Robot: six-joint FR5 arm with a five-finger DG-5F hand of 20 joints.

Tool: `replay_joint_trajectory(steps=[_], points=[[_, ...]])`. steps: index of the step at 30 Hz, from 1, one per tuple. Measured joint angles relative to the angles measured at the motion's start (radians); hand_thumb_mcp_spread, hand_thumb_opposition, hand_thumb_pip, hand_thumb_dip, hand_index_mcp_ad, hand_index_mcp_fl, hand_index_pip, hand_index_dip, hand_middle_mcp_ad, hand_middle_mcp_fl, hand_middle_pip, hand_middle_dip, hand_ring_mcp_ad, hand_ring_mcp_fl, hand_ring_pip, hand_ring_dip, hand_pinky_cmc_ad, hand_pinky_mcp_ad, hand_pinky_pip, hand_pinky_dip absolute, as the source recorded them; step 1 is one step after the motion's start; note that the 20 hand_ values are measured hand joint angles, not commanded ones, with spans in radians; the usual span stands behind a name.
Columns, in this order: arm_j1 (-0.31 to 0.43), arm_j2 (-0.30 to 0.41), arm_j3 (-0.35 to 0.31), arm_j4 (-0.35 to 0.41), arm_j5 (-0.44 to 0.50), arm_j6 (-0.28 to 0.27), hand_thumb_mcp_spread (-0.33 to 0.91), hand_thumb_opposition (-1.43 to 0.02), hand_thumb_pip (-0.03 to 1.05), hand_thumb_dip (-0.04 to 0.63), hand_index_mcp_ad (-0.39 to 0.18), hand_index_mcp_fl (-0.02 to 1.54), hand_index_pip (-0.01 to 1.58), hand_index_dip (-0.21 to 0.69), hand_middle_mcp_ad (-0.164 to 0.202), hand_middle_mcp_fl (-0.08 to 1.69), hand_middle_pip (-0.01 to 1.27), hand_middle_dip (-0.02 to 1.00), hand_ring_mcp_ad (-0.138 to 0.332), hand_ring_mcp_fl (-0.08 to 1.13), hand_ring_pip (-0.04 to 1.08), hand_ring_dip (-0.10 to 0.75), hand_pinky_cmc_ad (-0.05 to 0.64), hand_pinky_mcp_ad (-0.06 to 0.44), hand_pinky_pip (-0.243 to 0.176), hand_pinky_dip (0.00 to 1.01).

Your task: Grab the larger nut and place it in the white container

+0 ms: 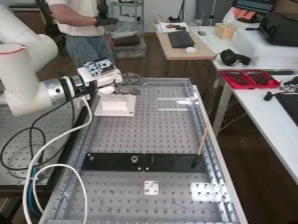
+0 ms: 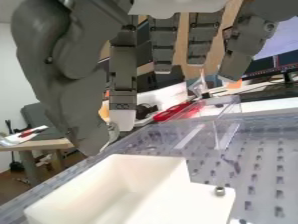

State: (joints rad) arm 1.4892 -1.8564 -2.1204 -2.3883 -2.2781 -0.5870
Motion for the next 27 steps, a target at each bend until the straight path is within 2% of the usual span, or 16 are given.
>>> replay_joint_trajectory(steps=[9, 15, 16, 19, 21, 23, 27], points=[[0.050, -0.050, -0.001, 0.006, 0.027, -0.015, 0.35, -0.93, 0.66, 0.253, -0.119, 0.34, 1.52, 0.093, 0.086, 0.06, 0.13, 0.24, 0.159, 0.01, 0.09, 0.147, 0.365, 0.302, -0.093, 0.43], [0.054, -0.054, 0.010, -0.041, 0.034, -0.049, 0.36, -0.93, 0.66, 0.253, -0.126, 0.29, 1.49, 0.096, 0.082, 0.06, 0.13, 0.24, 0.159, 0.01, 0.09, 0.147, 0.365, 0.298, -0.093, 0.43], [0.054, -0.054, 0.013, -0.050, 0.034, -0.053, 0.36, -0.93, 0.66, 0.253, -0.138, 0.27, 1.45, 0.106, 0.086, 0.06, 0.13, 0.24, 0.159, 0.01, 0.09, 0.147, 0.365, 0.298, -0.093, 0.44], [0.048, -0.054, 0.020, -0.065, 0.034, -0.063, 0.36, -0.91, 0.66, 0.253, -0.152, 0.04, 1.29, 0.073, 0.086, 0.05, 0.13, 0.24, 0.159, 0.01, 0.09, 0.150, 0.365, 0.298, -0.093, 0.46], [0.042, -0.054, 0.023, -0.070, 0.034, -0.061, 0.36, -0.91, 0.67, 0.253, -0.154, 0.02, 1.21, 0.049, 0.086, 0.02, 0.13, 0.24, 0.159, 0.01, 0.09, 0.147, 0.365, 0.302, -0.093, 0.49], [0.034, -0.053, 0.025, -0.072, 0.034, -0.057, 0.35, -0.90, 0.73, 0.253, -0.154, 0.02, 1.12, 0.030, 0.086, 0.02, 0.13, 0.24, 0.159, 0.01, 0.09, 0.150, 0.363, 0.302, -0.093, 0.52], [0.015, -0.039, 0.026, -0.076, 0.037, -0.043, 0.34, -0.90, 0.73, 0.253, -0.154, 0.02, 1.02, 0.000, 0.086, 0.02, 0.13, 0.24, 0.159, 0.01, 0.09, 0.150, 0.367, 0.302, -0.093, 0.53]])
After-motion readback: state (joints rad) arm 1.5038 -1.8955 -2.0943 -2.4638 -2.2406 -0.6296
